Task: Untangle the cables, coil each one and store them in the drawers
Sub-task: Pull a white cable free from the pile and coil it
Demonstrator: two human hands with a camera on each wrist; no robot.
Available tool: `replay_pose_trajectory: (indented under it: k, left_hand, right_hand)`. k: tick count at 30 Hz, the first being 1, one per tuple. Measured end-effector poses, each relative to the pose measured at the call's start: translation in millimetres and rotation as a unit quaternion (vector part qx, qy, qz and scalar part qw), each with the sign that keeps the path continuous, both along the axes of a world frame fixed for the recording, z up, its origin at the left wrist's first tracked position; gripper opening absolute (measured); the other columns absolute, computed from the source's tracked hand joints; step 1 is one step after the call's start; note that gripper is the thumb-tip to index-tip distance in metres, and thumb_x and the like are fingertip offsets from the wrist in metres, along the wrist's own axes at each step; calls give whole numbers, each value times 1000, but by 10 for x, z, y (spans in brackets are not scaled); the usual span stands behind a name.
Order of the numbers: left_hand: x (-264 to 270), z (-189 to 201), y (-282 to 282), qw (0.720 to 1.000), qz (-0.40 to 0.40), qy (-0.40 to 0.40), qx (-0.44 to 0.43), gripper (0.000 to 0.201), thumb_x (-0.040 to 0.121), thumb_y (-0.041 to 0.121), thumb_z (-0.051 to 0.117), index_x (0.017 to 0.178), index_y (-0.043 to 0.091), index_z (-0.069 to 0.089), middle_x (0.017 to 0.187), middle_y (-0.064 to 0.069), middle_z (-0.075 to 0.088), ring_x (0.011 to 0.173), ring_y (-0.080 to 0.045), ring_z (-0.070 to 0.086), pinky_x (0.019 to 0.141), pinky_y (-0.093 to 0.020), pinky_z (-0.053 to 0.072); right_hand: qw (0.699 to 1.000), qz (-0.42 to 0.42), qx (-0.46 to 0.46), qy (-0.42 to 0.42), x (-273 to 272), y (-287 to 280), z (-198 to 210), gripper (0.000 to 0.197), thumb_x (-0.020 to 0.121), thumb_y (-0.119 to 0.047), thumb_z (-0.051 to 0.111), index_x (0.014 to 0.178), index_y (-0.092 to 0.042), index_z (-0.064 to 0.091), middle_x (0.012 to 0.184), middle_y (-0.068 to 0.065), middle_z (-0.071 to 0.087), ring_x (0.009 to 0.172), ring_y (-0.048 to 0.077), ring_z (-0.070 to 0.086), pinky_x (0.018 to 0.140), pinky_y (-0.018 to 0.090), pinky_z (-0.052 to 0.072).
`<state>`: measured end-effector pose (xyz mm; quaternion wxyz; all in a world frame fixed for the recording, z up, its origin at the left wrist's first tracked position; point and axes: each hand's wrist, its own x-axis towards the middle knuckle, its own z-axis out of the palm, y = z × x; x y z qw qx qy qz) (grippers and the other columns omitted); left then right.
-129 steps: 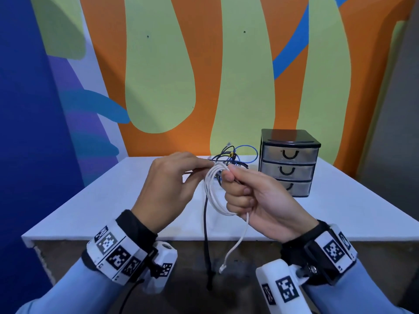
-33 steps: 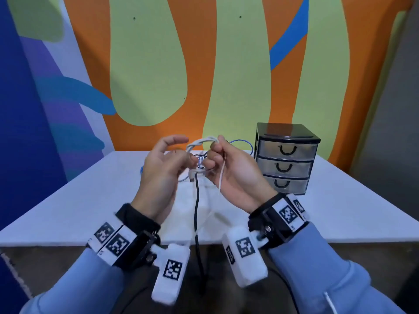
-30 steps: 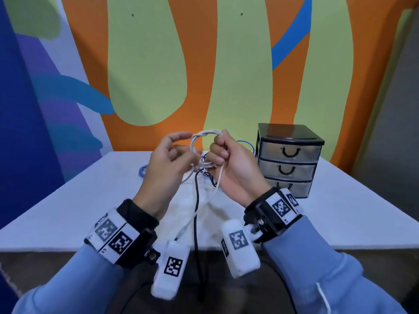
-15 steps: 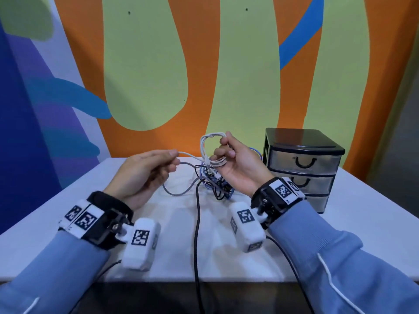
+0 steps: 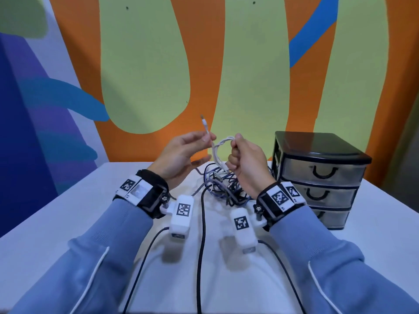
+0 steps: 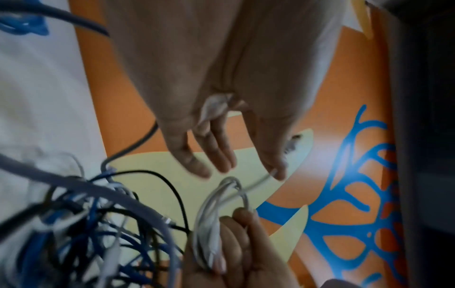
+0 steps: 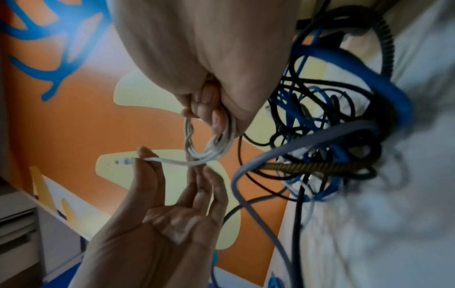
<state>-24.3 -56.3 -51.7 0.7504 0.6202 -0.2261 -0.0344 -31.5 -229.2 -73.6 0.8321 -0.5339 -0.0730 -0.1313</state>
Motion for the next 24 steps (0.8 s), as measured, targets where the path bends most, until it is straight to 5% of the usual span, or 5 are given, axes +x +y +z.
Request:
replay_pose_trajectory:
  k: [3,6,14,19,24]
  left_hand:
    - [69,-71,-104,997,-50,-23,61,9,92,21,72,97,15,76,136,-21,68,128,-34,64,97,-41,49]
    - [127,-150,-166,995,-8,-63,74,16,84,18,79,97,9,79,119,-32,71,99,-32,63,88,-39,50]
    - [113,-199,-167,962,108,-208,142,21,91,-4,77,105,12,78,103,-10,81,92,-18,75,89,-33,61]
    - [56,-107,-145,976,117,-151,100,52,89,-11,73,119,18,41,100,-26,77,81,-36,77,77,-40,63]
    - [165,-161,-153,946,223,-136,193,26,83,7,74,103,21,67,82,-13,79,66,-25,75,65,-37,56]
  right_hand:
    - [998,-15,-59,4,27,-58,-55,35,113,-28,44,84,-13,55,58,-4,31,51,12,23,51,25,24]
    - [998,-3,-62,-10,11,-48,-64,31,112,-27,46,90,-10,58,59,-4,32,51,11,24,52,26,23]
    - [1000,-3,20,-20,-13,40,-68,17,110,-20,52,95,-12,53,59,-4,29,51,12,23,49,26,24]
    - [998,8,40,-46,-91,86,-41,18,110,-21,52,94,-11,52,57,-6,29,51,12,23,51,25,28]
    - [993,13,-36,-112,-228,218,13,15,109,-16,53,97,-7,54,49,-8,35,44,7,32,49,17,41]
